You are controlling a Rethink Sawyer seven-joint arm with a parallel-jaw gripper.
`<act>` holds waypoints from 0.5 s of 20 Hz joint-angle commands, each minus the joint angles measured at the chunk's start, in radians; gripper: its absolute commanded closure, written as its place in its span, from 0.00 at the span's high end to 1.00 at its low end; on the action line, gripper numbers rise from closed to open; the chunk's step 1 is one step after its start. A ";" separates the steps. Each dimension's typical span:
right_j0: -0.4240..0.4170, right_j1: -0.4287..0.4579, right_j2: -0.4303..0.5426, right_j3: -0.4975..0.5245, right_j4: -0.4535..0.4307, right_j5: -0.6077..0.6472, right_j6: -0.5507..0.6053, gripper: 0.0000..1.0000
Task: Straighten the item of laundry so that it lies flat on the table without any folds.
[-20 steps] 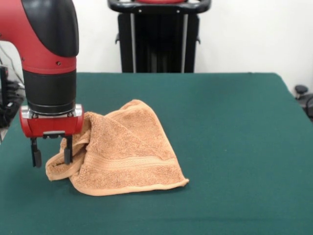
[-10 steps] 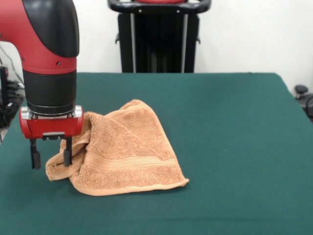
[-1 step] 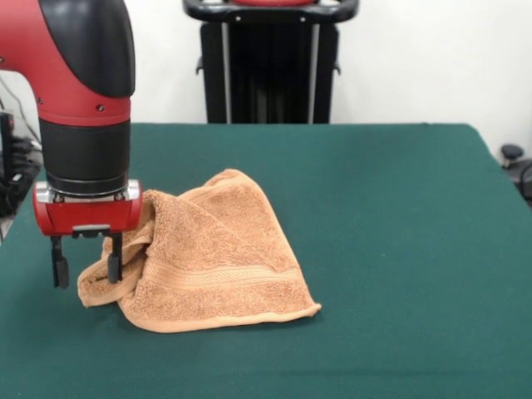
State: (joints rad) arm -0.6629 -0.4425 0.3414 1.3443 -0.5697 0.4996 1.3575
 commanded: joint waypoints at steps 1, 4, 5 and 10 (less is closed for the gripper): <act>0.045 0.051 0.057 0.119 -0.018 -0.025 0.016 1.00; 0.044 0.051 0.057 0.119 -0.017 -0.021 0.014 1.00; 0.044 0.051 0.058 0.118 -0.017 -0.019 0.012 1.00; 0.053 0.048 0.045 0.114 -0.022 -0.015 0.020 0.00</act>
State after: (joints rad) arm -0.6630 -0.4430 0.3414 1.3474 -0.5698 0.4996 1.3575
